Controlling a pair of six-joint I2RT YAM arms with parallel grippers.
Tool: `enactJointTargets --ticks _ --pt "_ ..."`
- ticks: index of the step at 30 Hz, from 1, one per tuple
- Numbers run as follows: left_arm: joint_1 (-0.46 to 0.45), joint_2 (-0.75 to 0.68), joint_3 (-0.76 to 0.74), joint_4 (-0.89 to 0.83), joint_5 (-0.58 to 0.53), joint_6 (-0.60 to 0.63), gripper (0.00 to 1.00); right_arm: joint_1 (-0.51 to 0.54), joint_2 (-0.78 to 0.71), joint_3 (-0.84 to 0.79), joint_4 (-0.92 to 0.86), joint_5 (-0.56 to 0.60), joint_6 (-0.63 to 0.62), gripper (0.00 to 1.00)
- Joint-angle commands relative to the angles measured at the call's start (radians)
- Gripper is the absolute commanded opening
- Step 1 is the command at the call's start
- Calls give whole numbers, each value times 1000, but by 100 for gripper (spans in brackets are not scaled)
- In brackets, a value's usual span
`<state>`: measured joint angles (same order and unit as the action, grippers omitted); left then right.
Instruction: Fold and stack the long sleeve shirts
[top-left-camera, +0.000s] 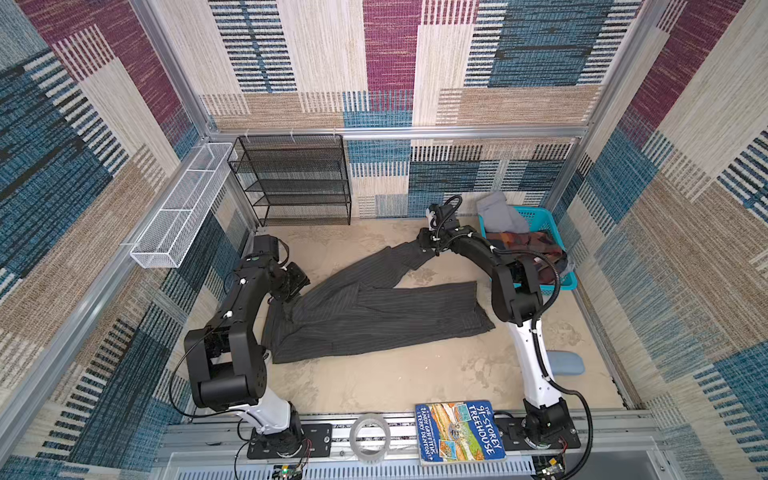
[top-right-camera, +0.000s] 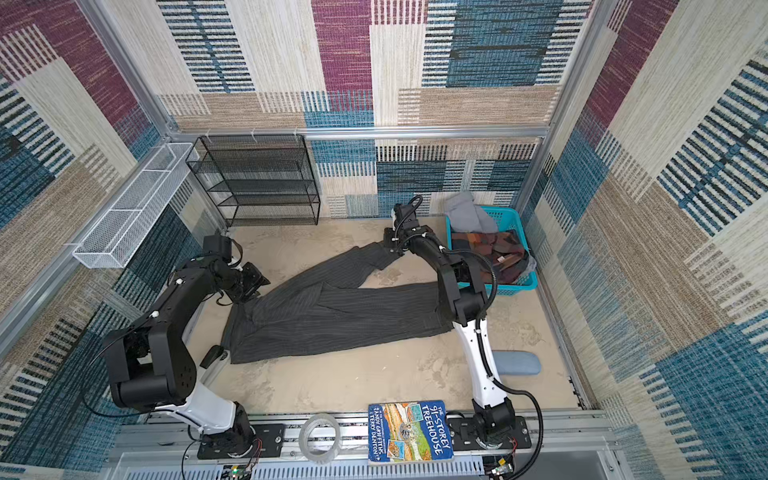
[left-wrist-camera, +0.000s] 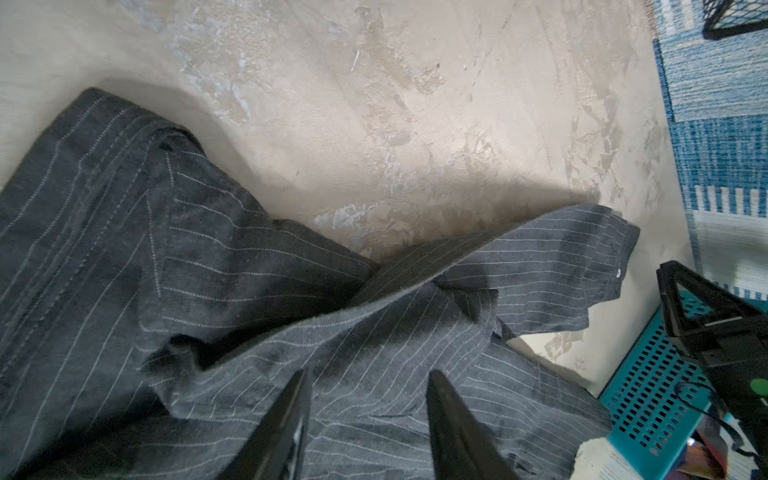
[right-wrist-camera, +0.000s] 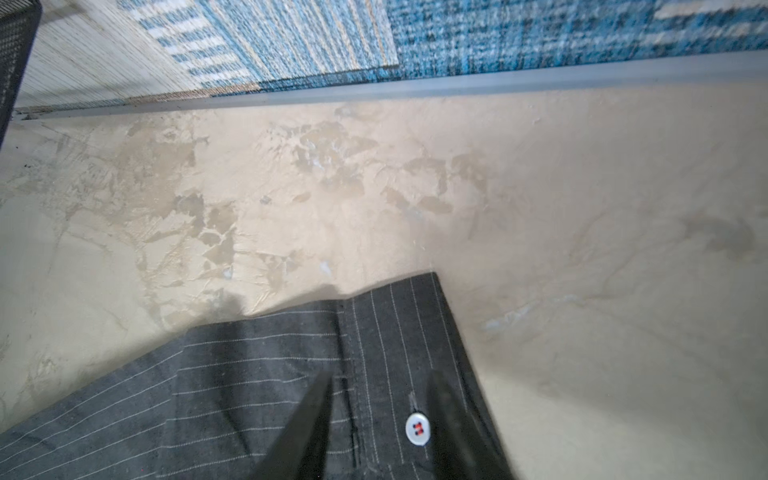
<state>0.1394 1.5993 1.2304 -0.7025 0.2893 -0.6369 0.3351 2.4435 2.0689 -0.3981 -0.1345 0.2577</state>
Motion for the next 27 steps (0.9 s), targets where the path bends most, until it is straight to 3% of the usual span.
enactJointTargets --ticks 1,3,6,14,17,19,22,27 --pt "2 -4 -8 18 22 4 49 17 4 4 -23 43 -30 65" --pt "2 -6 -12 21 24 2 49 24 18 12 -31 73 -40 74" --pt "2 -6 -14 21 21 2 48 24 44 24 -36 86 -48 75" --pt "5 -2 -6 10 14 5 48 30 88 31 -66 138 -70 62" --pt "4 2 0 3 12 11 48 34 107 36 -70 160 -83 50" --pt "6 5 4 1 13 14 48 42 130 63 -87 189 -100 34" --pt "8 12 14 -3 16 22 49 48 134 87 -100 176 -107 17" --pt "9 16 17 4 37 31 49 58 36 50 -79 143 -109 5"
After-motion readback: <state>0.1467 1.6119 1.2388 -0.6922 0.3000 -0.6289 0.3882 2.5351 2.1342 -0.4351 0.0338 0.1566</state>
